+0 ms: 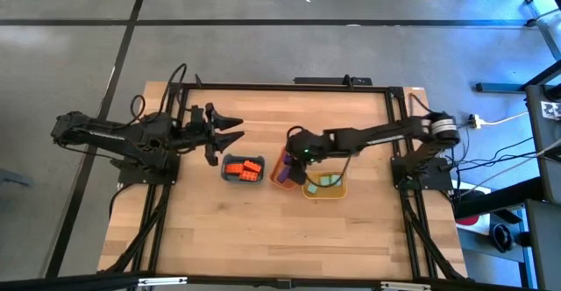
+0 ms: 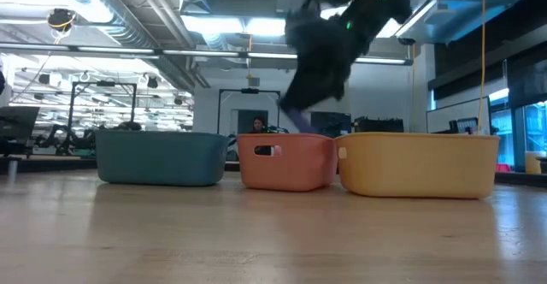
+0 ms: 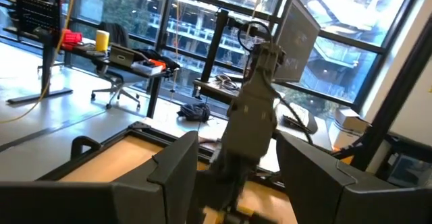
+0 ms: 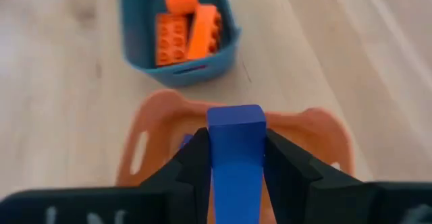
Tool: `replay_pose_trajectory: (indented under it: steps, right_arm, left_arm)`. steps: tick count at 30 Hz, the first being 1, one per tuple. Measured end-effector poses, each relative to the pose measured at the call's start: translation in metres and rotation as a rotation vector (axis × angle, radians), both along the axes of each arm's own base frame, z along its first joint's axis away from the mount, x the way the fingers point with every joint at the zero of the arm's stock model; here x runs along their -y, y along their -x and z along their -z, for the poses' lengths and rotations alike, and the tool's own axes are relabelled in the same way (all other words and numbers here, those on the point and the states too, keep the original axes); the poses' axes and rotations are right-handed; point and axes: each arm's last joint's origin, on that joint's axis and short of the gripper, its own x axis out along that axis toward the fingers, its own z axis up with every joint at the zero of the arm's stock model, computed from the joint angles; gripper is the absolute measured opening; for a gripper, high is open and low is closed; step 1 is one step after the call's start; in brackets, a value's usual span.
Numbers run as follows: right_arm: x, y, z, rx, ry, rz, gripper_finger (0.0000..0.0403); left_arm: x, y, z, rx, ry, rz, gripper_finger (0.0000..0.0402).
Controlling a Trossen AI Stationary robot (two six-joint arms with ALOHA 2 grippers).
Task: Sort & place blocks by color
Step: Put the bottom purple rectangular block into the orange bin, then put the purple rectangular block into the orange bin
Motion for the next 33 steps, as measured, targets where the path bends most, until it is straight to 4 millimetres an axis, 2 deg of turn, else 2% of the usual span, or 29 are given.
replay_pose_trajectory:
  steps: [5, 15, 27, 33]
  right_arm:
    - [0.008, -0.008, 0.028, -0.076, -0.035, 0.070, 0.0104]
    - [0.015, -0.008, 0.034, -0.096, -0.050, 0.113, 0.0106]
    - [0.015, -0.008, 0.032, -0.088, -0.050, 0.113, 0.0204]
    - [0.015, 0.000, 0.010, -0.047, -0.050, 0.079, 0.0250]
  left_arm:
    - [0.000, 0.000, 0.000, -0.002, 0.001, -0.006, 0.0192]
    - [0.000, 0.000, 0.000, -0.002, 0.002, -0.006, 0.0192]
    - [0.000, 0.000, 0.000, -0.001, 0.003, -0.006, 0.0192]
    - [0.000, 0.000, 0.000, -0.004, 0.003, -0.006, 0.0192]
